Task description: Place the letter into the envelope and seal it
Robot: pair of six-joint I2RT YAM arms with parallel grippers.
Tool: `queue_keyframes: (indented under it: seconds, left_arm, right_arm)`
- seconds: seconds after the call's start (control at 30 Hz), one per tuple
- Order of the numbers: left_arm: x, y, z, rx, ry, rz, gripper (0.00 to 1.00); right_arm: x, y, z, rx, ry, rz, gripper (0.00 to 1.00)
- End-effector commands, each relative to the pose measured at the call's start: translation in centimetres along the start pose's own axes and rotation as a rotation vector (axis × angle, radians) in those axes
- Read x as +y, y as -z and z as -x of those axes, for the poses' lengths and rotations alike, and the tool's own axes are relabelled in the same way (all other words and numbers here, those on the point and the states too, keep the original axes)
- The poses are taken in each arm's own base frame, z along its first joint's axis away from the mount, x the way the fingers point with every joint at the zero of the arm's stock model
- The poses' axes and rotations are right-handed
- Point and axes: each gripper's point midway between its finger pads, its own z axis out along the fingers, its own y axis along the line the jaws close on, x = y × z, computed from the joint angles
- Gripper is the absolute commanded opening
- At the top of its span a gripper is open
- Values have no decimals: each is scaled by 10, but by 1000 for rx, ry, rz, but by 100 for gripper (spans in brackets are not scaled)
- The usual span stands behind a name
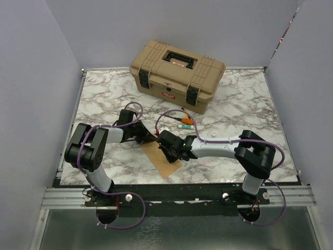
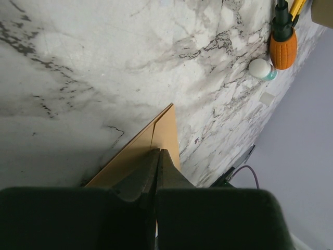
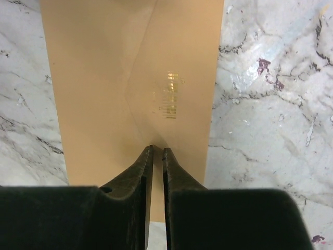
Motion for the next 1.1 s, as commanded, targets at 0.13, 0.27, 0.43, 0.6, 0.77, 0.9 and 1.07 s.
queue_keyframes:
  seconds: [0.13, 0.27, 0.43, 0.6, 0.77, 0.9, 1.07]
  left_arm:
    - [82, -2, -14, -3, 36, 301, 0]
    - [77, -1, -13, -5, 17, 288, 0]
    - [78, 0, -15, 6, 8, 284, 0]
    - [80, -2, -18, 26, 13, 284, 0]
    - [79, -3, -18, 29, 15, 277, 0]
    - [78, -3, -18, 27, 18, 276, 0]
    - [75, -5, -17, 27, 34, 264, 0]
  right_arm:
    - [-46, 31, -108, 369, -79, -191, 12]
    - [-28, 42, -48, 214, -136, -129, 13]
    - [-18, 37, 24, 45, -172, -90, 16]
    - [-19, 4, 71, -32, -215, -85, 16]
    - [-12, -22, 82, -8, -170, -62, 15]
    - [-8, -32, 74, 27, -140, -35, 16]
    - [-8, -31, 42, 98, -105, -20, 23]
